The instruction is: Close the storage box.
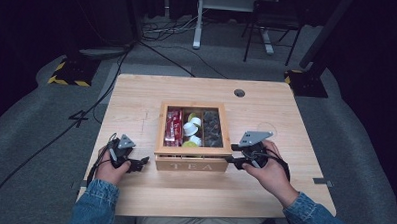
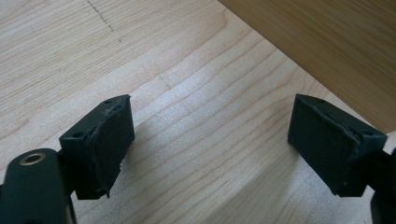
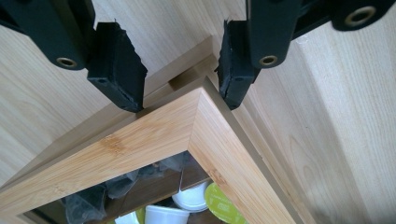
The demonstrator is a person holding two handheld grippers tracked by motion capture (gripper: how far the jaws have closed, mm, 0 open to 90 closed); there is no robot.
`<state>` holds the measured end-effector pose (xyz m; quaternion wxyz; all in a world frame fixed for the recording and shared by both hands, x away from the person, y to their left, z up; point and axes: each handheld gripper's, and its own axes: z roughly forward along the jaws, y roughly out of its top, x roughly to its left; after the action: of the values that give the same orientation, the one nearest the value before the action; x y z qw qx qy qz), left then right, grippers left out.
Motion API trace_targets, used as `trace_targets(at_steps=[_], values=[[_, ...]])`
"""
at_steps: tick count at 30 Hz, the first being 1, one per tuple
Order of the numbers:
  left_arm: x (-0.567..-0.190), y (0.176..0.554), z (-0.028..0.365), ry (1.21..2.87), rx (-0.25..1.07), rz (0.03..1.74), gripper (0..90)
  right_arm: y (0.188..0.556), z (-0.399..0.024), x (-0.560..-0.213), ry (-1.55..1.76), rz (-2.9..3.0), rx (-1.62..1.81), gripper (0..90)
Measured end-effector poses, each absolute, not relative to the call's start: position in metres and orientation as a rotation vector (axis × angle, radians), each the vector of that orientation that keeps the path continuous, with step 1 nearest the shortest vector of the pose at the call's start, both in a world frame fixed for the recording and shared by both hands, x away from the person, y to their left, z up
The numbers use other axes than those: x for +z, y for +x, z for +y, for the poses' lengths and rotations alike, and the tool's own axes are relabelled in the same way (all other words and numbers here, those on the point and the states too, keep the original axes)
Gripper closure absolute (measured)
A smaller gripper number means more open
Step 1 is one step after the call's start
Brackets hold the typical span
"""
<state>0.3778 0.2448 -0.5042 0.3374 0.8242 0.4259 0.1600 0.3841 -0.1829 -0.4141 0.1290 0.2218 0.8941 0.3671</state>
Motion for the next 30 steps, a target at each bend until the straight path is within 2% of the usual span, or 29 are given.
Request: trace_targets(at_steps=[4,12,21,30], values=[[-0.504,0.378,0.245,2.146,0.415,1.112,15.0,0.383,-0.183,-0.416,0.651,2.61,1.057,51.2],[-0.504,0.378,0.244,2.151,0.417,1.111,15.0,0.377,-0.181,-0.41,0.644,2.547,1.079,37.2],[-0.504,0.378,0.244,2.15,0.416,1.111,15.0,0.387,-0.184,-0.414,0.69,2.557,1.203,30.4],[-0.504,0.378,0.245,2.154,0.415,1.103,15.1,0.396,-0.217,-0.393,0.737,2.486,1.341,19.4]])
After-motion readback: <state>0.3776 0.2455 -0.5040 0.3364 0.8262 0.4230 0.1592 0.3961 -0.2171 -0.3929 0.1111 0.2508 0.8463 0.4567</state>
